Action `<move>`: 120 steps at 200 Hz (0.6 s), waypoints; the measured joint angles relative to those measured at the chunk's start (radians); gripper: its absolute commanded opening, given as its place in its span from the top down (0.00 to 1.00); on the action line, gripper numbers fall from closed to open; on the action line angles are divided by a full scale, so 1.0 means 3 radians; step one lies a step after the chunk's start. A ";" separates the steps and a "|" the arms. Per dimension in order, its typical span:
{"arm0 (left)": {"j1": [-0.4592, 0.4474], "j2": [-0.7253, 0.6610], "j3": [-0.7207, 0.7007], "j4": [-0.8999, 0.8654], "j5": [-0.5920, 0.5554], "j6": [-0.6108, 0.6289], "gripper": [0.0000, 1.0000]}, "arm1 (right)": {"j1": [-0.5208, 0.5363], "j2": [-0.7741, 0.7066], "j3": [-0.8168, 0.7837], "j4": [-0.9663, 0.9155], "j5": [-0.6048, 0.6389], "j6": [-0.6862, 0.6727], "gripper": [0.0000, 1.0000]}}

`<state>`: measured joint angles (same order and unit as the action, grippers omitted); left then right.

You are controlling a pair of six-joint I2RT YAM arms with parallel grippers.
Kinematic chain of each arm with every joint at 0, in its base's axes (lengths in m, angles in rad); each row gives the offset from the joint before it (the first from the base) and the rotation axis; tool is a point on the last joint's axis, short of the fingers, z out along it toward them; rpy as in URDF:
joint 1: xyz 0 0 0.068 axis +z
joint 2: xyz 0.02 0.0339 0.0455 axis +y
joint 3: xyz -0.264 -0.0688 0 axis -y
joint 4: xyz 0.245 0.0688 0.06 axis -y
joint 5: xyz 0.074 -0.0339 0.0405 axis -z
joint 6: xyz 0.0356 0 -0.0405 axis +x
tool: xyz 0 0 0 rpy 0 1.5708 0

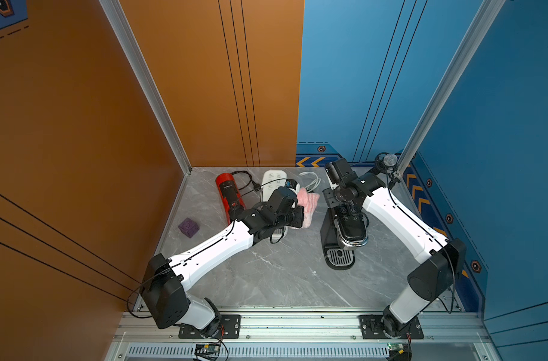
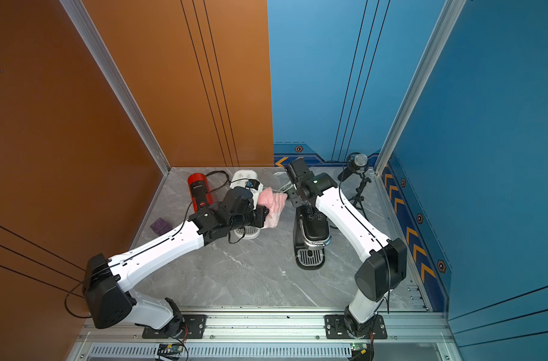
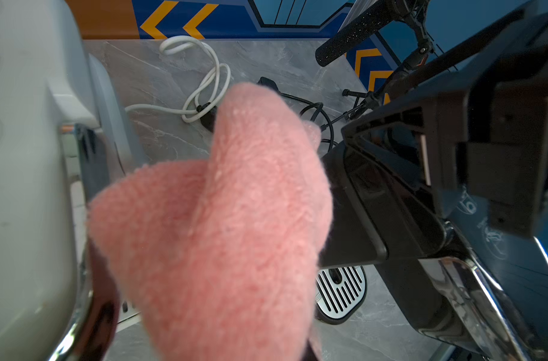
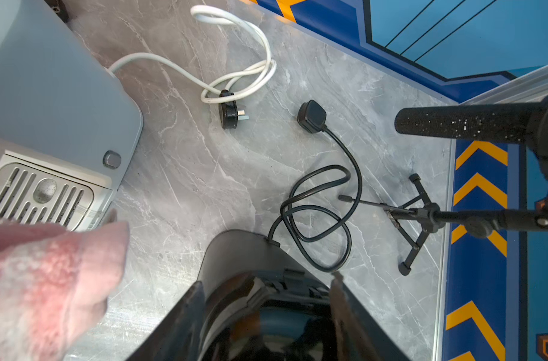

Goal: Wipe the surface of a coffee machine
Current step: Wipe the dirt from the surface of the coffee machine.

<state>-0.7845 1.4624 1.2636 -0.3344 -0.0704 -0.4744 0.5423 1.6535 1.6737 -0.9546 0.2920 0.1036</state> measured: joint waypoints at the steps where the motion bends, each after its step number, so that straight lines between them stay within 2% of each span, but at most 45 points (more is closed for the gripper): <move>1: 0.0000 0.0000 0.0000 0.0000 -0.0001 0.0000 1.00 | 0.0005 -0.0010 -0.0008 -0.0003 -0.0001 0.0003 0.32; 46: 0.0000 0.0000 0.0000 0.0000 0.0000 0.0000 1.00 | 0.0211 -0.0187 -0.0048 -0.0164 -0.0018 0.0042 0.26; 72: 0.0000 0.0000 0.0000 -0.0001 0.0000 0.0024 1.00 | 0.0281 -0.0295 -0.0072 -0.0249 0.0167 0.0196 0.18; 86: 0.0000 0.0000 0.0000 0.0000 0.0000 0.0025 1.00 | 0.0375 -0.0495 -0.0192 -0.0286 0.0359 0.0305 0.05; 120: 0.0000 0.0000 0.0000 0.0000 0.0001 0.0050 1.00 | 0.0809 -0.1184 -0.0641 -0.0474 0.0660 0.0660 0.00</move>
<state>-0.7845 1.4624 1.2636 -0.3344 -0.0700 -0.4595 0.7849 1.2984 1.4815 -1.0969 0.4900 0.3016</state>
